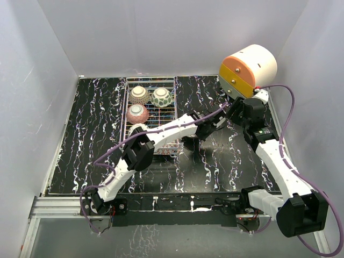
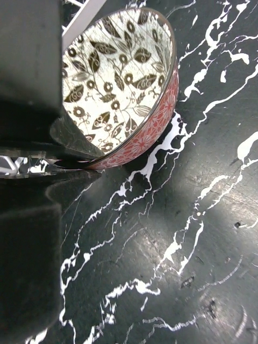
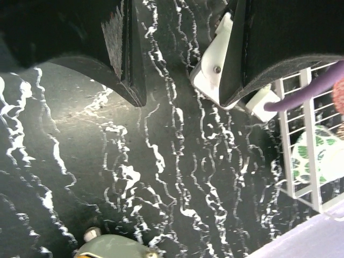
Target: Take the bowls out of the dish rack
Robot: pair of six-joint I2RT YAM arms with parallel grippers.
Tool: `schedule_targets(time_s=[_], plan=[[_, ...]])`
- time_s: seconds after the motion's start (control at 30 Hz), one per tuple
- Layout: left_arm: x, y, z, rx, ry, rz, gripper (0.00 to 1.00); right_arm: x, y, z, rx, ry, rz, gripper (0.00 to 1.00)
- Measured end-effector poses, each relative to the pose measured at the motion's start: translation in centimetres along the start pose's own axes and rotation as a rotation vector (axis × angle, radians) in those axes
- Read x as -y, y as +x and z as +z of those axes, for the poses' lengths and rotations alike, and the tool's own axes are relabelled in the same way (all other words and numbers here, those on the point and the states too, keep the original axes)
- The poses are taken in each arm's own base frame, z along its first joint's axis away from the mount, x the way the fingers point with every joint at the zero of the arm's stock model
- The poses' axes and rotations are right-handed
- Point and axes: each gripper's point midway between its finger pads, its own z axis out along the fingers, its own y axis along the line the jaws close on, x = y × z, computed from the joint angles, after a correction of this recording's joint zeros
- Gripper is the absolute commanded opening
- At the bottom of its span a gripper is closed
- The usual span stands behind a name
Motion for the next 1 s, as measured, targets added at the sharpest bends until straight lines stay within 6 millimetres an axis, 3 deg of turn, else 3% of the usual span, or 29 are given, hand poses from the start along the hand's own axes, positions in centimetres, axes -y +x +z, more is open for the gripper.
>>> schedule_targets(time_s=[0.2,0.3,0.57,0.7,0.83,1.0], plan=[[0.2,1.0,0.5,-0.037,-0.083,0.135,0.11,1.5,0.5,0.1,-0.013,0.047,-0.017,0.59],[0.9,1.5,1.0,-0.055,-0.099,0.166,0.12,1.3,0.7,0.1,-0.019,0.039,-0.022,0.59],[0.4,1.6,1.0,-0.058,-0.135,0.180,0.35,1.4,0.8,0.1,-0.021,0.040,-0.022,0.59],[0.5,1.7,0.9,-0.058,-0.130,0.178,0.39,1.3,0.9,0.1,-0.025,0.034,-0.022,0.61],[0.9,2.0,-0.1,-0.053,-0.090,0.162,0.38,1.0,1.1,0.3,-0.034,0.019,-0.021,0.62],[1.1,2.8,-3.4,-0.047,-0.036,0.124,0.38,0.3,0.8,1.7,-0.029,-0.002,0.010,0.62]])
